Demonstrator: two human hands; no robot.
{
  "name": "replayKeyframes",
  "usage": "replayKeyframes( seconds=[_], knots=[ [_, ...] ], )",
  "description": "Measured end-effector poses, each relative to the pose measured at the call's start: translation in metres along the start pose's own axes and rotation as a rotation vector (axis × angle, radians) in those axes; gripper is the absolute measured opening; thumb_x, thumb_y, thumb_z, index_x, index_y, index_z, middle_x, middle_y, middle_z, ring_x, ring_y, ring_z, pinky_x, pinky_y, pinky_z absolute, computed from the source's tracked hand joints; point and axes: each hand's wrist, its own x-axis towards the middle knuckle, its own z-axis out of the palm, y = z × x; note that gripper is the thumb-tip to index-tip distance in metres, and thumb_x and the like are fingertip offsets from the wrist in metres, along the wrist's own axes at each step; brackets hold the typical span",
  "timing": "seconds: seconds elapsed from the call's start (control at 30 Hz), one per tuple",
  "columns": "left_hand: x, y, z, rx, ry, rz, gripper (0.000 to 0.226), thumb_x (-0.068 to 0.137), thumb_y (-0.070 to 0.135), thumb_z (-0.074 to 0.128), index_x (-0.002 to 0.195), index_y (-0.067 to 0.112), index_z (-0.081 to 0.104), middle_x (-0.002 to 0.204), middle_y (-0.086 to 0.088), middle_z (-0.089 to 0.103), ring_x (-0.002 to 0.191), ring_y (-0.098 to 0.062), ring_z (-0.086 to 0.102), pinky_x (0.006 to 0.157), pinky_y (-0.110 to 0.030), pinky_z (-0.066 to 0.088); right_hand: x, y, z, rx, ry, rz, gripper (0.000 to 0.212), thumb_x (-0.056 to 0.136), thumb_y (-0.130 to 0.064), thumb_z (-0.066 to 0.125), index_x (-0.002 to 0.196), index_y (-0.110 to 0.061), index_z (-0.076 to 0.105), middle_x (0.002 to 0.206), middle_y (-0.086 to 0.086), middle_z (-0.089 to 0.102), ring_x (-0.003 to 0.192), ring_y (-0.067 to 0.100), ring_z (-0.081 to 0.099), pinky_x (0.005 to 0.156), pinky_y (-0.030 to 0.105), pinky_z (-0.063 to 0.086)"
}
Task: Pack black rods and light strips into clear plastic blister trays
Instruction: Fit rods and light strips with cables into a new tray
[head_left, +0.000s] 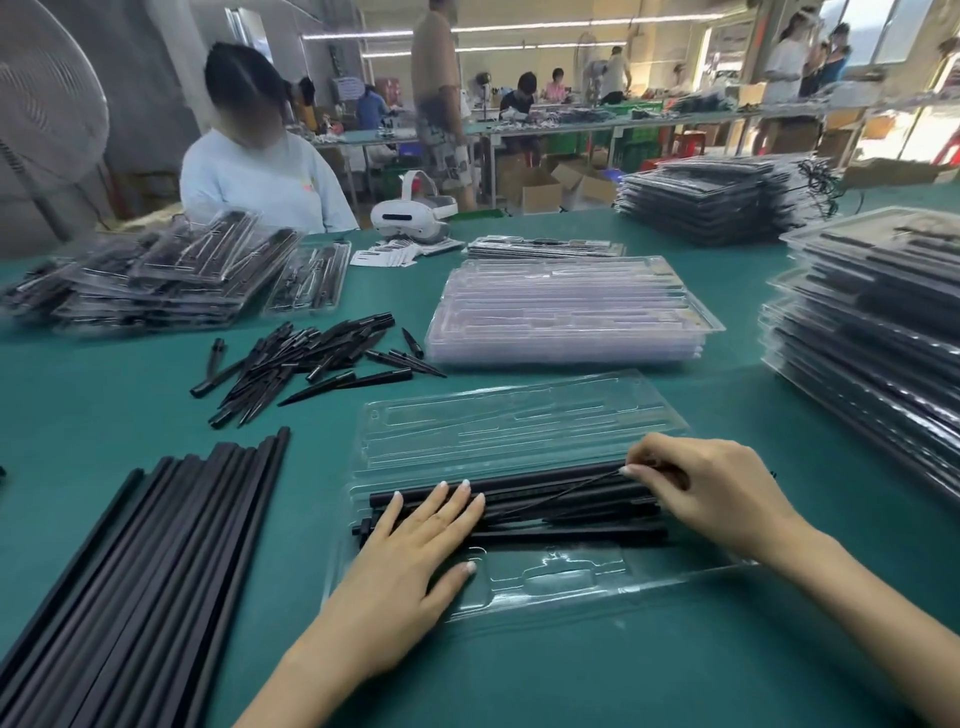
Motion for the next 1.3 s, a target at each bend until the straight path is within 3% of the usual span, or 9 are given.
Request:
replayKeyframes(
  seconds=[0.13, 0.23, 0.3, 0.37, 0.53, 0.67, 0.83, 1.03, 1.3],
  knots=[
    [0.001, 0.0, -0.001, -0.011, -0.003, -0.008, 0.052, 0.1, 0.05, 0.023, 0.142, 0.05, -0.009, 0.149, 0.032, -0.015, 0.135, 0.013, -0.025, 0.113, -0.021, -0.021, -0.003, 0.013, -0.008, -0.077, -0.121, -0.08, 0.019, 0.089, -0.042, 0.063, 0.077, -0.027, 0.065, 0.074, -0.017, 0.061, 0.072, 0.01, 0.056, 0.065, 0.026, 0.039],
    [0.007, 0.003, -0.007, 0.033, 0.056, -0.024, 0.047, 0.101, 0.049, 0.024, 0.147, 0.046, 0.018, 0.152, 0.029, 0.004, 0.142, 0.007, -0.003, 0.117, -0.022, -0.006, -0.014, 0.031, -0.015, -0.153, -0.078, -0.101, 0.022, 0.087, -0.046, 0.055, 0.079, -0.03, 0.067, 0.088, -0.015, 0.059, 0.087, 0.008, 0.051, 0.085, 0.038, 0.031],
    [0.016, 0.013, -0.013, 0.147, 0.171, 0.005, 0.039, 0.101, 0.044, 0.03, 0.128, 0.036, 0.056, 0.143, 0.021, 0.042, 0.137, -0.006, 0.034, 0.113, -0.029, 0.022, -0.024, 0.04, -0.017, -0.1, -0.109, -0.052, 0.039, 0.091, -0.055, 0.038, 0.086, -0.032, 0.069, 0.092, -0.016, 0.058, 0.091, 0.006, 0.049, 0.086, 0.036, 0.029],
    [0.029, 0.027, -0.015, 0.189, 0.28, 0.047, 0.026, 0.097, 0.034, 0.044, 0.095, 0.024, 0.069, 0.118, 0.007, 0.064, 0.118, -0.018, 0.056, 0.1, -0.034, 0.041, -0.032, 0.042, -0.016, -0.036, -0.143, -0.015, 0.051, 0.093, -0.062, 0.027, 0.091, -0.035, 0.07, 0.096, -0.017, 0.057, 0.094, 0.005, 0.049, 0.085, 0.035, 0.03],
    [0.061, 0.044, 0.0, 0.004, 0.114, 0.047, 0.043, 0.103, 0.041, 0.025, 0.146, 0.041, 0.025, 0.156, 0.022, 0.001, 0.145, -0.002, -0.01, 0.119, -0.035, -0.011, -0.036, 0.038, -0.017, 0.051, -0.072, 0.064, 0.02, 0.092, -0.044, 0.056, 0.093, -0.034, 0.073, 0.095, -0.016, 0.059, 0.089, 0.01, 0.056, 0.078, 0.042, 0.044],
    [0.066, 0.046, 0.012, 0.042, -0.097, 0.089, 0.045, 0.101, 0.048, 0.008, 0.139, 0.053, -0.015, 0.151, 0.028, -0.021, 0.138, -0.001, -0.029, 0.113, -0.042, -0.025, -0.033, 0.04, -0.018, 0.178, -0.085, 0.2, 0.018, 0.081, -0.022, 0.075, 0.088, -0.035, 0.065, 0.089, -0.018, 0.061, 0.082, 0.004, 0.059, 0.076, 0.037, 0.05],
    [0.066, 0.046, 0.014, 0.062, -0.114, 0.079, 0.044, 0.101, 0.048, 0.008, 0.137, 0.055, -0.015, 0.15, 0.028, -0.021, 0.139, -0.001, -0.029, 0.114, -0.043, -0.022, -0.03, 0.039, -0.021, 0.138, -0.148, 0.253, 0.014, 0.077, -0.023, 0.079, 0.074, -0.031, 0.068, 0.089, -0.016, 0.057, 0.086, 0.01, 0.053, 0.079, 0.041, 0.048],
    [0.07, 0.052, 0.01, 0.015, -0.16, -0.012, 0.045, 0.101, 0.049, 0.013, 0.144, 0.055, -0.001, 0.148, 0.027, -0.019, 0.141, -0.004, -0.023, 0.112, -0.051, -0.02, -0.045, 0.05, -0.052, 0.222, -0.193, 0.268, 0.029, 0.087, -0.023, 0.064, 0.113, -0.035, 0.066, 0.112, -0.013, 0.053, 0.109, 0.01, 0.05, 0.1, 0.027, 0.034],
    [0.063, 0.075, -0.002, 0.001, -0.054, -0.066, 0.048, 0.103, 0.045, 0.018, 0.149, 0.045, 0.006, 0.155, 0.022, -0.015, 0.144, -0.005, -0.019, 0.115, -0.049, -0.016, -0.07, 0.055, -0.062, 0.049, -0.232, 0.394, 0.023, 0.081, -0.045, 0.068, 0.102, -0.05, 0.06, 0.079, -0.017, 0.058, 0.072, 0.005, 0.055, 0.061, 0.026, 0.047]
  ],
)
